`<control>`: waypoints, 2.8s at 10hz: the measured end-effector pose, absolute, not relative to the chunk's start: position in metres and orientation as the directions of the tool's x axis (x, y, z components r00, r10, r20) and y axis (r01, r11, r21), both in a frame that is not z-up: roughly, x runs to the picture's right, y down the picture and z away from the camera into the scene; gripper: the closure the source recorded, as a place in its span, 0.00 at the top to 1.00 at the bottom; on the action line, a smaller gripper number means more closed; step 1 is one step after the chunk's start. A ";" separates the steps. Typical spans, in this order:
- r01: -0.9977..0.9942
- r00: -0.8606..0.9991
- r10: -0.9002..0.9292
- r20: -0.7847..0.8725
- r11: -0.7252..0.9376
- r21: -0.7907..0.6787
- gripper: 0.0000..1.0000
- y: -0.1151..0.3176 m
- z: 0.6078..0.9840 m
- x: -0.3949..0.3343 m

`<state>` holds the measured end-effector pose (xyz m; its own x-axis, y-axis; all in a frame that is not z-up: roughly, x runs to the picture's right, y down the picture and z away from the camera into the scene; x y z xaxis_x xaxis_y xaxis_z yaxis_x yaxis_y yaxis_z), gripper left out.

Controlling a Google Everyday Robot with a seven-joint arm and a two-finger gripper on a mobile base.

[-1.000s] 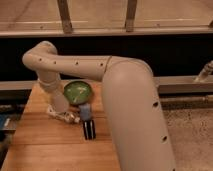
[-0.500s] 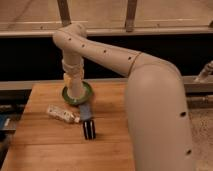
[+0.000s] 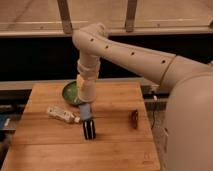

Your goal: Place the ceramic cup over the eraser

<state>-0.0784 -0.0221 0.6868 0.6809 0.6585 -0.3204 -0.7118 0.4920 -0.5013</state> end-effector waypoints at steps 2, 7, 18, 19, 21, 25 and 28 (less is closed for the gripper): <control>-0.734 0.661 0.668 -0.343 0.480 -0.480 0.10 -0.009 0.667 -0.054; -0.761 0.640 0.650 -0.410 0.463 -0.454 0.10 0.037 0.635 -0.027; -0.689 0.714 0.603 -0.355 0.513 -0.513 0.10 0.085 0.622 -0.069; -0.681 0.722 0.594 -0.355 0.517 -0.519 0.10 0.089 0.624 -0.074; -0.675 0.727 0.587 -0.356 0.518 -0.525 0.10 0.094 0.627 -0.078; -0.675 0.727 0.581 -0.365 0.512 -0.531 0.10 0.100 0.635 -0.080; -0.682 0.722 0.579 -0.378 0.506 -0.528 0.13 0.104 0.640 -0.077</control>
